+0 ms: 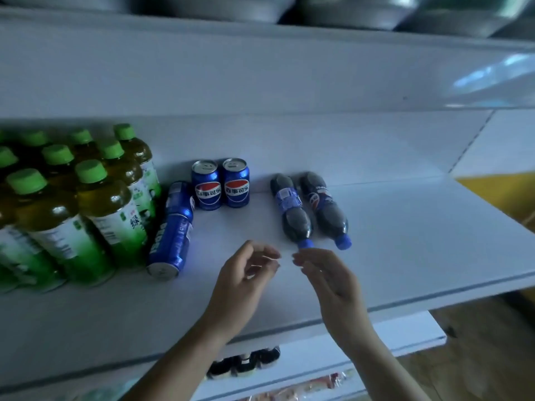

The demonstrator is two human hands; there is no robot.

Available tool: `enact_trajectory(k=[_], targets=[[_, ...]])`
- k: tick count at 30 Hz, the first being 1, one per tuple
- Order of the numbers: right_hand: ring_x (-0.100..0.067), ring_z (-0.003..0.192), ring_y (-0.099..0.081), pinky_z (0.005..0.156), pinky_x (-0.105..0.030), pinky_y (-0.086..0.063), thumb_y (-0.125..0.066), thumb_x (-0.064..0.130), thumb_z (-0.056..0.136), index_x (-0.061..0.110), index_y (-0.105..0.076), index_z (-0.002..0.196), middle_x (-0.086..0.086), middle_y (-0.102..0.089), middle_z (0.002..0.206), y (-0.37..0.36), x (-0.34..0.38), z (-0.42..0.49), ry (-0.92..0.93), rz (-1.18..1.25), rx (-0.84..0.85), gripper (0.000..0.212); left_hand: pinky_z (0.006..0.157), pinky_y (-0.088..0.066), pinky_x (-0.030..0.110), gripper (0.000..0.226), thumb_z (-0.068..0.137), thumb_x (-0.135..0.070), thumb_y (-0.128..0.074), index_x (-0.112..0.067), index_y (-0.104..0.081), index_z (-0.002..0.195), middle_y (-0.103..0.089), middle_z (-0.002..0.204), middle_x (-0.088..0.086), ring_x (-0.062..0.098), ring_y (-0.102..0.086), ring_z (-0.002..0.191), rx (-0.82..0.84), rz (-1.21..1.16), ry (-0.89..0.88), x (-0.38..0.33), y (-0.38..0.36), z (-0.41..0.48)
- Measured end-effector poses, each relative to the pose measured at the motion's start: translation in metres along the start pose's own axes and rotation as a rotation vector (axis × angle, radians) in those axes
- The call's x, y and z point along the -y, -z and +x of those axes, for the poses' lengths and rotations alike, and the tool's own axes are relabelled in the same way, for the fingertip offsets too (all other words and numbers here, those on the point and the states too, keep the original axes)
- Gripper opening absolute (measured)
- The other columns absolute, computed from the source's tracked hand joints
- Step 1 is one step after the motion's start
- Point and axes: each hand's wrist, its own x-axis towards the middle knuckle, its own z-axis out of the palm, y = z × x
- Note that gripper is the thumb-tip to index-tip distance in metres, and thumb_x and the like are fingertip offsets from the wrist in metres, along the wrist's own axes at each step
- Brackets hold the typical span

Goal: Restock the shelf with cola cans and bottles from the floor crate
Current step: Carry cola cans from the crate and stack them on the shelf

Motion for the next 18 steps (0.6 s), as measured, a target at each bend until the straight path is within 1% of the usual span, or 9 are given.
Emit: enact_trajectory(k=[3,6,9,11,13,14,16,18], targets=[[-0.021,0.091,-0.075,0.082,-0.029,-0.058,-0.054,-0.004,0.099,0.009,-0.072,0.101,-0.008,-0.078,0.092,0.047,-0.001,-0.042,-0.055,0.056,-0.086,0.022,0.084,-0.054,0.021,0.007,0.096,-0.006,-0.063,-0.010,-0.068,0.097,-0.074,0.095,0.003,0.017,-0.072,0.091,0.043,-0.127,0.024,-0.019,-0.036,-0.026],[-0.027,0.077,-0.074,0.071,-0.030,-0.058,-0.051,-0.008,0.099,0.003,-0.072,0.100,-0.014,-0.076,0.082,0.105,-0.014,-0.087,-0.094,0.082,-0.193,0.024,0.080,-0.054,0.022,0.005,0.094,-0.006,-0.065,-0.003,-0.067,0.097,-0.073,0.094,0.013,0.021,-0.071,0.084,0.125,-0.206,0.051,-0.026,-0.090,-0.056],[-0.029,0.072,-0.072,0.067,-0.030,-0.058,-0.051,-0.006,0.100,0.004,-0.074,0.099,-0.017,-0.075,0.080,0.167,-0.035,-0.137,-0.151,0.124,-0.286,0.025,0.084,-0.054,0.034,0.018,0.086,-0.018,-0.062,-0.005,-0.067,0.098,-0.073,0.093,0.012,0.023,-0.070,0.082,0.272,-0.219,0.104,-0.028,-0.160,-0.085],[-0.028,0.070,-0.071,0.065,-0.029,-0.057,-0.053,-0.005,0.100,0.008,-0.077,0.094,-0.018,-0.074,0.078,0.210,-0.047,-0.173,-0.218,0.159,-0.362,0.027,0.088,-0.053,0.042,0.019,0.086,-0.020,-0.061,-0.008,-0.068,0.098,-0.073,0.094,0.012,0.025,-0.070,0.084,0.377,-0.241,0.171,-0.029,-0.208,-0.104],[-0.026,0.067,-0.069,0.063,-0.027,-0.056,-0.054,-0.004,0.099,0.007,-0.076,0.092,-0.020,-0.073,0.076,0.253,-0.055,-0.213,-0.292,0.219,-0.444,0.025,0.086,-0.051,0.046,0.020,0.086,-0.021,-0.063,-0.006,-0.069,0.099,-0.073,0.094,0.014,0.027,-0.069,0.084,0.460,-0.284,0.256,-0.029,-0.257,-0.125],[-0.025,0.066,-0.069,0.061,-0.027,-0.056,-0.054,-0.003,0.100,0.004,-0.075,0.092,-0.022,-0.073,0.076,0.274,-0.058,-0.232,-0.323,0.249,-0.488,0.024,0.084,-0.049,0.046,0.019,0.088,-0.018,-0.063,-0.004,-0.068,0.100,-0.072,0.092,0.015,0.028,-0.067,0.083,0.496,-0.307,0.300,-0.029,-0.280,-0.136],[-0.027,0.064,-0.068,0.060,-0.028,-0.056,-0.054,-0.002,0.100,0.003,-0.075,0.091,-0.022,-0.072,0.075,0.313,-0.063,-0.270,-0.374,0.288,-0.591,0.024,0.080,-0.048,0.041,0.012,0.096,-0.008,-0.060,0.001,-0.067,0.099,-0.069,0.088,0.018,0.028,-0.064,0.080,0.561,-0.352,0.390,-0.027,-0.325,-0.155],[-0.028,0.063,-0.066,0.058,-0.029,-0.055,-0.053,-0.003,0.100,0.002,-0.074,0.090,-0.021,-0.070,0.073,0.349,-0.068,-0.304,-0.424,0.329,-0.721,0.023,0.076,-0.050,0.034,0.015,0.099,-0.002,-0.053,0.002,-0.067,0.098,-0.068,0.087,0.019,0.026,-0.064,0.077,0.624,-0.380,0.471,-0.025,-0.367,-0.173]])
